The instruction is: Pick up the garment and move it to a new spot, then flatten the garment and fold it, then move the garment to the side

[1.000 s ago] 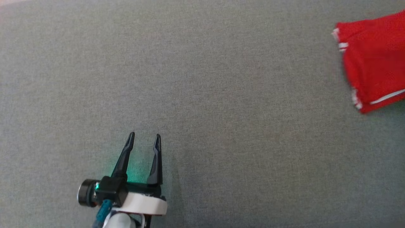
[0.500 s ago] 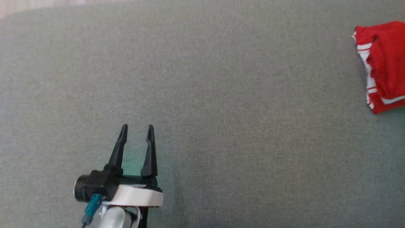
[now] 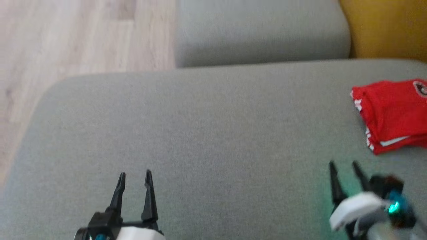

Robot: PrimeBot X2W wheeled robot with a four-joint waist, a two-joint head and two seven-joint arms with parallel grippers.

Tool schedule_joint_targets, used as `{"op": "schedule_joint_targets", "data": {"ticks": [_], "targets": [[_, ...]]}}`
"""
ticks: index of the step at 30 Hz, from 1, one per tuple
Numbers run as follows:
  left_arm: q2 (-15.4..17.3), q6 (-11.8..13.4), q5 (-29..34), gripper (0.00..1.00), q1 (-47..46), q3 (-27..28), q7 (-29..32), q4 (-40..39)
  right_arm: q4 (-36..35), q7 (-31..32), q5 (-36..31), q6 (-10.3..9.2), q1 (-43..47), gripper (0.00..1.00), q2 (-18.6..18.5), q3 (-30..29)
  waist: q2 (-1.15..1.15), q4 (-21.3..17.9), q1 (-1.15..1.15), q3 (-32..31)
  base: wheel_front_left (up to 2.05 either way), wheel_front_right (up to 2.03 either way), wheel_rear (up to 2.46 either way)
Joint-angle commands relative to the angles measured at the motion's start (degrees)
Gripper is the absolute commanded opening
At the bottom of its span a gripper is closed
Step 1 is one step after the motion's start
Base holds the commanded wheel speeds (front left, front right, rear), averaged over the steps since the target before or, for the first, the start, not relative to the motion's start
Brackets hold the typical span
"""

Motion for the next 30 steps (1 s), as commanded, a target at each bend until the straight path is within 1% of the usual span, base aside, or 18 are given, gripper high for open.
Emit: {"op": "schedule_joint_targets", "data": {"ticks": [1,3,5,7,10,13,20,25,30], "targets": [[-0.15,0.41,-0.13,1.0,-0.67,2.35,-0.55,-1.84,-0.68,-4.56,2.14,0.39,0.03,1.0,-0.15,3.77,0.0,0.96,0.01,-5.39,0.0,0.0,0.0],[-0.15,0.87,-0.28,1.0,0.69,3.05,-0.55,-2.16,0.18,-6.89,3.58,0.39,2.13,1.0,0.66,6.31,0.0,0.61,0.01,-6.92,0.0,0.0,0.0],[-0.15,1.35,0.34,1.0,2.01,3.8,-0.55,-2.78,-0.32,-7.62,4.3,0.39,3.83,1.0,1.27,8.08,0.0,0.24,0.01,-8.18,0.0,0.0,0.0],[-0.15,1.8,1.34,1.0,3.16,4.46,-0.55,-3.39,-4.42,-7.7,4.77,0.39,5.57,1.0,1.74,7.57,0.0,0.03,0.01,-9.11,0.0,0.0,0.0],[-0.15,1.69,2.12,1.0,4.39,4.75,-0.55,-3.55,-9.87,-7.73,4.15,0.39,9.21,1.0,2.13,6.56,0.0,0.03,0.01,-10.36,0.0,0.0,0.0],[-0.15,1.73,2.69,1.0,5.18,5.28,-0.55,-4.76,-12.44,-7.74,3.65,0.39,12.54,1.0,2.27,6.09,0.0,0.28,0.01,-11.29,0.0,0.0,0.0],[-0.15,0.82,3.43,1.0,5.99,5.03,-0.55,-4.01,-13.75,-7.74,2.81,0.39,15.58,1.0,2.31,6.41,0.0,1.13,0.01,-12.04,0.0,0.0,0.0],[-0.15,-0.14,5.01,1.0,6.13,4.7,-0.55,-2.0,-14.42,-7.75,2.4,0.39,15.98,1.0,2.31,5.75,0.0,1.46,0.01,-12.09,0.0,0.0,0.0],[-0.15,-0.27,6.53,1.0,5.66,4.5,-0.55,-0.8,-14.73,-7.75,1.87,0.39,15.67,1.0,2.32,5.99,0.0,1.44,0.01,-11.84,0.0,0.0,0.0]]}}
